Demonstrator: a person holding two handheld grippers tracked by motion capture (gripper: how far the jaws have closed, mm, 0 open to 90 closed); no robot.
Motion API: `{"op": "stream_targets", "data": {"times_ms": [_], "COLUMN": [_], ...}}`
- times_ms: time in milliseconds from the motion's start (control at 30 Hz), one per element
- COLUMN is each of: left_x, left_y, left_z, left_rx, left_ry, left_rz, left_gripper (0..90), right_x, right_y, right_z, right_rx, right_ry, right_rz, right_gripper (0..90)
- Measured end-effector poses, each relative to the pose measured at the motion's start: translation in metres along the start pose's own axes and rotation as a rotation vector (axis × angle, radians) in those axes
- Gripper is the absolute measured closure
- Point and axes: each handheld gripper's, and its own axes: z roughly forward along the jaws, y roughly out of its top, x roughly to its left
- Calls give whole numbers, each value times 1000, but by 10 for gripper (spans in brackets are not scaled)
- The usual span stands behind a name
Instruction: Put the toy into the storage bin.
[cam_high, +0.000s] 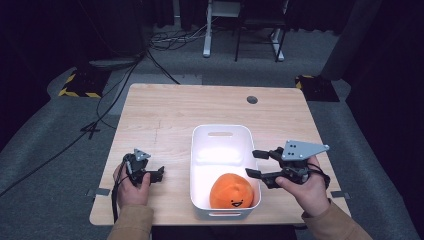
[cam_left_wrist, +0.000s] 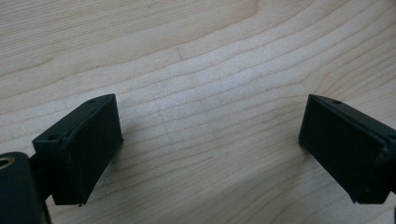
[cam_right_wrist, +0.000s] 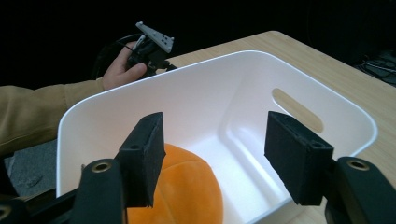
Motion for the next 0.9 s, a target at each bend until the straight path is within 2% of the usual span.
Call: {"op": "stream_targets", "data": {"times_ms": [233,467,667,900], "left_x": [0,-1,-2,-2], "left_y": [0,0,-1,-2], "left_z": [0,0,-1,-1], "left_rx": [0,-3,-2,3], "left_ry": [-1,-8,-14,-9], "left_rz": [0,6,10,16], "left_gripper": [63,63,63,63], "right_x": [-15,-33,-51,-74], "right_y": [0,-4,-11,-25], "right_z": [-9,-18,-24,-26], "right_rx": [-7,14,36,70], "right_ry": [-55,-102,-145,-198], "right_rz": [19,36,42,85], "right_gripper": [374,361,344,323]}}
